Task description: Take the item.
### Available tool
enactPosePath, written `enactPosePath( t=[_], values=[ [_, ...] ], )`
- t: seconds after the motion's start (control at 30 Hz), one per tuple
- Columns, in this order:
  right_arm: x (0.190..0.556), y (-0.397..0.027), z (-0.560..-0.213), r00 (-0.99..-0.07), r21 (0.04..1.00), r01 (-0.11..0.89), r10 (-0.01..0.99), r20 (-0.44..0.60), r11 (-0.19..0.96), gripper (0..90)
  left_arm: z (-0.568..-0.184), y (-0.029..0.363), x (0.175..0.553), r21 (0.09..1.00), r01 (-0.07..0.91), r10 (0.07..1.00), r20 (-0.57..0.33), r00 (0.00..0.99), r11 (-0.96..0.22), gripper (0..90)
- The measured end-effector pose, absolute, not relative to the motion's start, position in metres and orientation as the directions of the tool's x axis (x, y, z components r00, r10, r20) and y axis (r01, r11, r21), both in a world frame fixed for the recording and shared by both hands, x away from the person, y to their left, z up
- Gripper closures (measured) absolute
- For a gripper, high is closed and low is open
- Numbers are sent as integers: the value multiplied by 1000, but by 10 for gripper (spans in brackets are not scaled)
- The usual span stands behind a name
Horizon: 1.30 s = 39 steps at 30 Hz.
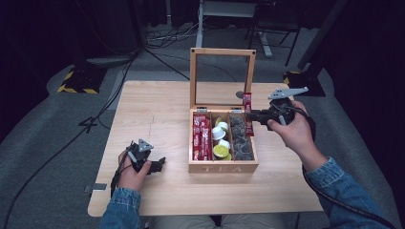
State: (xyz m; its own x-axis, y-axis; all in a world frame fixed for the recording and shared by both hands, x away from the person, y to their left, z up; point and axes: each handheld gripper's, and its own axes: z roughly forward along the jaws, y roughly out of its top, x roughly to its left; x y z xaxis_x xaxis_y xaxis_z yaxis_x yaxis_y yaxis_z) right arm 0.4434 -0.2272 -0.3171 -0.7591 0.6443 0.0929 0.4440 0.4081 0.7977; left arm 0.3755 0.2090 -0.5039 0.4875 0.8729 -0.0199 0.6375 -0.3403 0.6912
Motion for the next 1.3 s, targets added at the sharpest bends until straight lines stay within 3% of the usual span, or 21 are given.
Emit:
enactPosePath(
  t=[0.43,1.3],
  values=[
    [450,-269,-341,-663,767,511,745,64,389,802,-504,209,375,692,637,874,-21,486,-339,148],
    [457,-308,-418,-547,660,696,805,231,283,801,-504,209,375,692,637,873,-21,487,-339,147]
  ],
)
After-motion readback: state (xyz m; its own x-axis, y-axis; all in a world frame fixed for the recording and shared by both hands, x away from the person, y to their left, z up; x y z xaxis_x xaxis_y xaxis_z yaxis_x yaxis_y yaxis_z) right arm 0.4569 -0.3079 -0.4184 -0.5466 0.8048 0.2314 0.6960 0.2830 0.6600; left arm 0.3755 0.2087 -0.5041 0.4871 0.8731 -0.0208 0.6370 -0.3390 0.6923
